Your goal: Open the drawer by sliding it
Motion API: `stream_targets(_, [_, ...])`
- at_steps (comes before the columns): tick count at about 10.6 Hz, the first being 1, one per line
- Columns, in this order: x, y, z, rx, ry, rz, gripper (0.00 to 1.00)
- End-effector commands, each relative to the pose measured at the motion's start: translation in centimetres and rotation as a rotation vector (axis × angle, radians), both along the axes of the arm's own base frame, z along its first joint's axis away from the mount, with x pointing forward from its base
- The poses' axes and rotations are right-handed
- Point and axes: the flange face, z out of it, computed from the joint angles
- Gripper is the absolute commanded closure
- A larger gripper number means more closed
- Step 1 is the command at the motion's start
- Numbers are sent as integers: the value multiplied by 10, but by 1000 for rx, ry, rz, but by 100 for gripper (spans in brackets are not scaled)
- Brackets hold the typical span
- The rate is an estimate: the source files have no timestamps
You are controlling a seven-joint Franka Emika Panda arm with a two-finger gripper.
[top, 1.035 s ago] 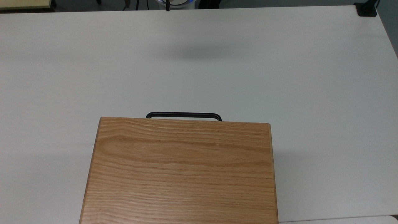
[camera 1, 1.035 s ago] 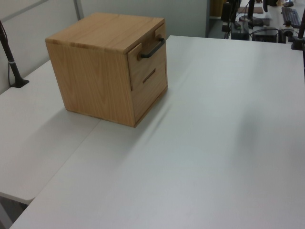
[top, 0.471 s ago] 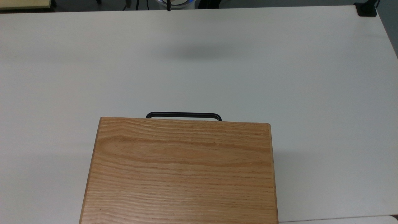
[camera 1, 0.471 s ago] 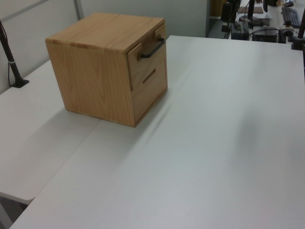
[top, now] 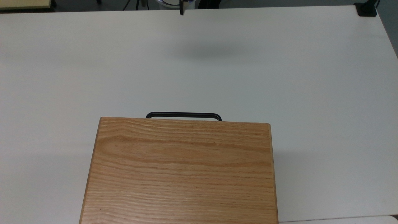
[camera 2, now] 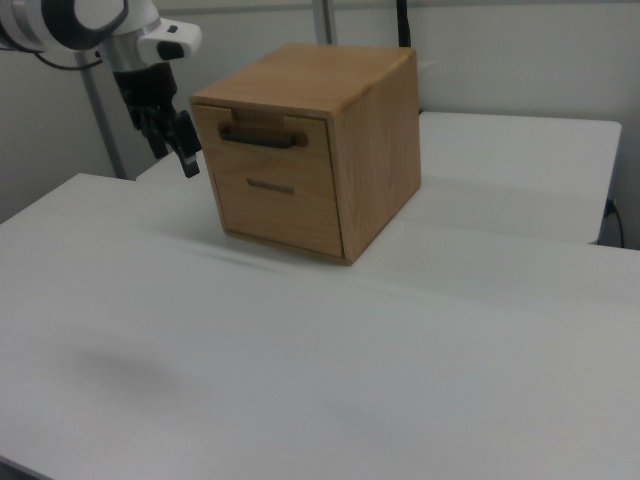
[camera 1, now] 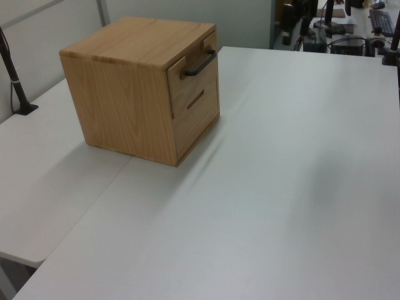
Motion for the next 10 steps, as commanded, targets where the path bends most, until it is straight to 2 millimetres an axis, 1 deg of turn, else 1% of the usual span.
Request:
stream_targets(1, [26, 37, -11, 104, -126, -414, 0])
stream_targets(2, [35, 34, -4, 158, -185, -516, 3])
stream_targets(3, [47, 30, -4, 215, -217, -602, 4])
stream_targets(4, [58, 21, -6, 326, -223, -680, 6])
stream_targets(5, [69, 3, -1, 466, -258, -751, 21])
stream_targets(6, [76, -3, -6, 516, -265, -780, 34])
stream_targets(7, [84, -5, -16, 553, -259, -807, 45])
stream_targets(8, [91, -12, -23, 590, -270, -836, 52])
stream_targets(10, [105, -15, -43, 592, -279, -855, 52])
